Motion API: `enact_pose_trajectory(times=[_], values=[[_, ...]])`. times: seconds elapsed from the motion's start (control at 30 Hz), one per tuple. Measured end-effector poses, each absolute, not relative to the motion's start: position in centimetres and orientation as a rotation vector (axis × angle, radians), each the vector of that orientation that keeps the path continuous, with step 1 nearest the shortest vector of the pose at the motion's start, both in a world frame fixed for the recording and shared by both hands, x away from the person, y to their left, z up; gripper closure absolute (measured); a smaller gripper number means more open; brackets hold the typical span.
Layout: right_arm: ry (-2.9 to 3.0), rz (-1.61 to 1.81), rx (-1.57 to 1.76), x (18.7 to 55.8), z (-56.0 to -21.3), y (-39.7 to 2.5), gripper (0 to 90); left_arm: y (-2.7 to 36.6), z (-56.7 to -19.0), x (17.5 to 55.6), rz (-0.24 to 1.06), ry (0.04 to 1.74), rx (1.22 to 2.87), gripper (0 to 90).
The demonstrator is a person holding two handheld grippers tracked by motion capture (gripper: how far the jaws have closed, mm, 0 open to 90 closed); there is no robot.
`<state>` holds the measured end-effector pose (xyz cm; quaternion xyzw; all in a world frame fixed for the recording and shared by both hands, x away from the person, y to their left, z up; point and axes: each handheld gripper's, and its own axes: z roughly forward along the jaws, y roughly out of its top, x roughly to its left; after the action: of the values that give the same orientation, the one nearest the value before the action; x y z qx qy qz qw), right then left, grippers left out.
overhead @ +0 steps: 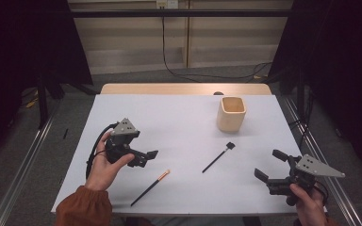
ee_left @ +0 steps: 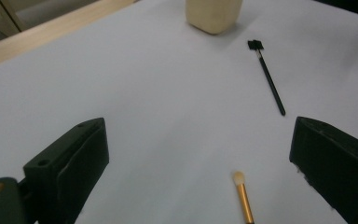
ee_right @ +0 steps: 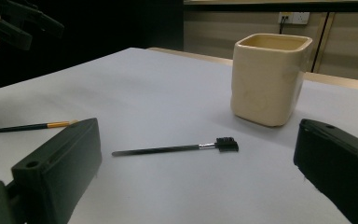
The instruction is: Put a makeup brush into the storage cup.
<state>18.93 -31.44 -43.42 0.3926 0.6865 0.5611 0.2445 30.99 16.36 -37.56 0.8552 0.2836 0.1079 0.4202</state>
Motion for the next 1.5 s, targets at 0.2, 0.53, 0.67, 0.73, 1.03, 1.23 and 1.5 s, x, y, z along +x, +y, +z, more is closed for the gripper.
enact_pose_trajectory(times=[0.2, 0.53, 0.67, 0.73, 1.03, 1.23, 1.5], values=[[1.871, 1.537, 1.075, 18.9, -43.5, -31.5, 0.1, 16.0, -37.5, 31.1, 0.163, 0.725, 2.246, 7.5], [1.878, 1.537, 1.077, 18.9, -43.5, -31.4, 0.1, 15.4, -38.5, 31.4, 0.087, 0.747, 2.435, 4.9], [1.881, 1.537, 1.072, 18.9, -43.5, -31.3, 0.1, 15.2, -39.0, 31.5, 0.068, 0.76, 2.483, 5.3], [1.881, 1.537, 1.072, 18.9, -43.5, -31.3, 0.1, 15.2, -39.1, 31.6, 0.068, 0.762, 2.491, 5.1], [1.885, 1.538, 1.071, 18.9, -43.5, -31.3, 0.1, 15.2, -39.7, 31.8, 0.004, 0.814, 2.563, 6.8], [1.899, 1.534, 1.064, 19.0, -43.5, -31.3, 0.1, 14.5, -40.6, 31.5, -0.057, 0.826, 2.668, 10.9], [1.895, 1.538, 1.061, 18.9, -43.4, -31.3, 0.2, 13.4, -41.5, 31.3, -0.119, 0.843, 2.7, 17.1]])
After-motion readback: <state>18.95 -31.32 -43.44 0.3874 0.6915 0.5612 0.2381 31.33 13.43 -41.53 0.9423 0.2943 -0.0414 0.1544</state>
